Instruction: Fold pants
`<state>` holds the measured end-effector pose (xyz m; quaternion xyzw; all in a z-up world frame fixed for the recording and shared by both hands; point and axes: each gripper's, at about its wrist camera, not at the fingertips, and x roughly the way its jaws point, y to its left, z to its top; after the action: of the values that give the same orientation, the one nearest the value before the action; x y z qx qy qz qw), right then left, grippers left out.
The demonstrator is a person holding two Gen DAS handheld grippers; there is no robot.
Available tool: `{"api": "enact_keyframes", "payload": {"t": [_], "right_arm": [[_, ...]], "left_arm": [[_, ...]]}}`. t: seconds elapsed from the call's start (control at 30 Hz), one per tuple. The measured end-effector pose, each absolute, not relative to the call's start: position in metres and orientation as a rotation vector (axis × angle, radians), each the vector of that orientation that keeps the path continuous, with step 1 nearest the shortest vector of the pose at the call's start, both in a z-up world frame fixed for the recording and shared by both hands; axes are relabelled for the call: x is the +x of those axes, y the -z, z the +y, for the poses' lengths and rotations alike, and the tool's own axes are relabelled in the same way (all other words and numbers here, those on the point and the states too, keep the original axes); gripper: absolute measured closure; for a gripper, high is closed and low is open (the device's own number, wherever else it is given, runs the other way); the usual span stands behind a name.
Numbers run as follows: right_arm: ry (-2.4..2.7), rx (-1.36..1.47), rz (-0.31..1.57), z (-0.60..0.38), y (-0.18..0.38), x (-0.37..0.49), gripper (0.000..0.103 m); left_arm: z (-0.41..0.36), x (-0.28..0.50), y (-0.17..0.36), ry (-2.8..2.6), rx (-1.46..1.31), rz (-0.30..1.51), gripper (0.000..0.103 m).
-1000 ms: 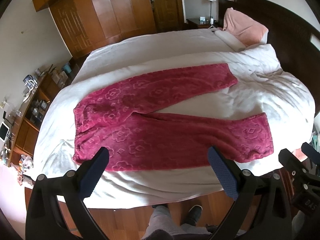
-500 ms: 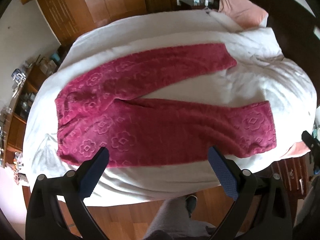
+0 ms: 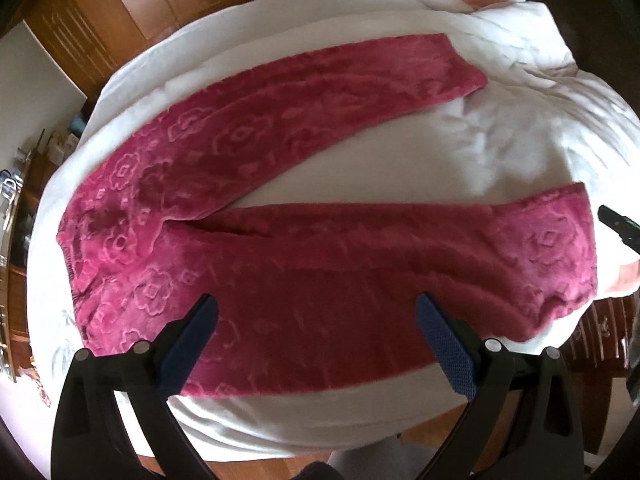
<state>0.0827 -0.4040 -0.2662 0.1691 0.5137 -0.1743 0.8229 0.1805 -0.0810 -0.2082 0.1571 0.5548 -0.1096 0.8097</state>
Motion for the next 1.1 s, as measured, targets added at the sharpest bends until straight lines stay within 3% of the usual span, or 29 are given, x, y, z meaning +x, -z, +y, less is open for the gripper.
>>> {"api": "enact_keyframes", "payload": {"t": [0.17,0.33,0.4,0.6,0.87,0.97,1.03,1.1], "right_arm": [[0.37,0.333,1.162,-0.415,0.297,0.113,0.032],[0.382,0.358,1.229,-0.42,0.308,0.127,0.09],[0.401,0.367,1.209,-0.424,0.296,0.13,0.094],[0.424,0.289,1.107,-0.424,0.255,0.151,0.095],[0.475,0.167,1.194,-0.423,0.304,0.189,0.094],[0.488,0.171,1.203,-0.428,0.305,0.187,0.08],[0.5,0.17,1.202,-0.431,0.298,0.186,0.063],[0.508,0.181,1.18,-0.431,0.285,0.182,0.059]], "left_arm": [[-0.072,0.21,0.234,0.193,0.343,1.223,0.005],[-0.055,0.234,0.262,0.147,0.345,1.282,0.005],[-0.049,0.243,0.271,0.137,0.345,1.292,0.005],[-0.031,0.269,0.295,0.088,0.35,1.31,0.005],[-0.013,0.308,0.331,0.015,0.39,1.311,0.005],[-0.007,0.319,0.342,0.016,0.374,1.33,0.005],[-0.005,0.323,0.345,0.023,0.366,1.338,0.005],[-0.003,0.327,0.344,0.034,0.35,1.343,0.005]]}}
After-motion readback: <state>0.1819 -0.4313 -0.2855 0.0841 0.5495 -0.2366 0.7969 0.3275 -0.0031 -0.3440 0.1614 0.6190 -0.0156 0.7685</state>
